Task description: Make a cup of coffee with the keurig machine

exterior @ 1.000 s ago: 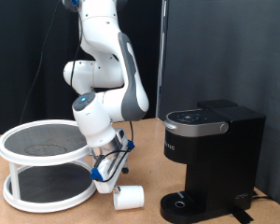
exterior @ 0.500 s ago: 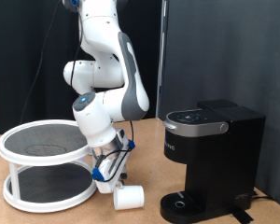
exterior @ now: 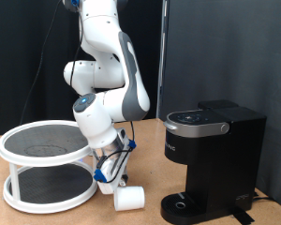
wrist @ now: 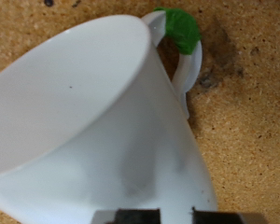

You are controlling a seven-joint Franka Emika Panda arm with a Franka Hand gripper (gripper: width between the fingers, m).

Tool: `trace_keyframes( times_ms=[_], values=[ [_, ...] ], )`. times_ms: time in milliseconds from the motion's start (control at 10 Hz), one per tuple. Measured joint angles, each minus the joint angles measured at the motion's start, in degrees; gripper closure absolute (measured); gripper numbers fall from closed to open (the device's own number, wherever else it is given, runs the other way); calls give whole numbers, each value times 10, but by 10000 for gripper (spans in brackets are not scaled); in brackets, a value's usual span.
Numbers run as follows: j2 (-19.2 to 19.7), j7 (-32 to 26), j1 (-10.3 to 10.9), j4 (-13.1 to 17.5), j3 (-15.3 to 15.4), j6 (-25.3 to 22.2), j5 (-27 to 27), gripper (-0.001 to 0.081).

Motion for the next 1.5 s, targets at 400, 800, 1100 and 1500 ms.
trace_keyframes(
  times_ms=[400,800,1100,1500],
  values=[
    [-7,-1,0,5,-7,-38,-9,708],
    [-17,-1,0,5,-16,-60,-25,370],
    [-24,4,-1,5,-19,-80,-40,107],
    [-29,101,-1,6,-30,-120,-125,72]
  ],
)
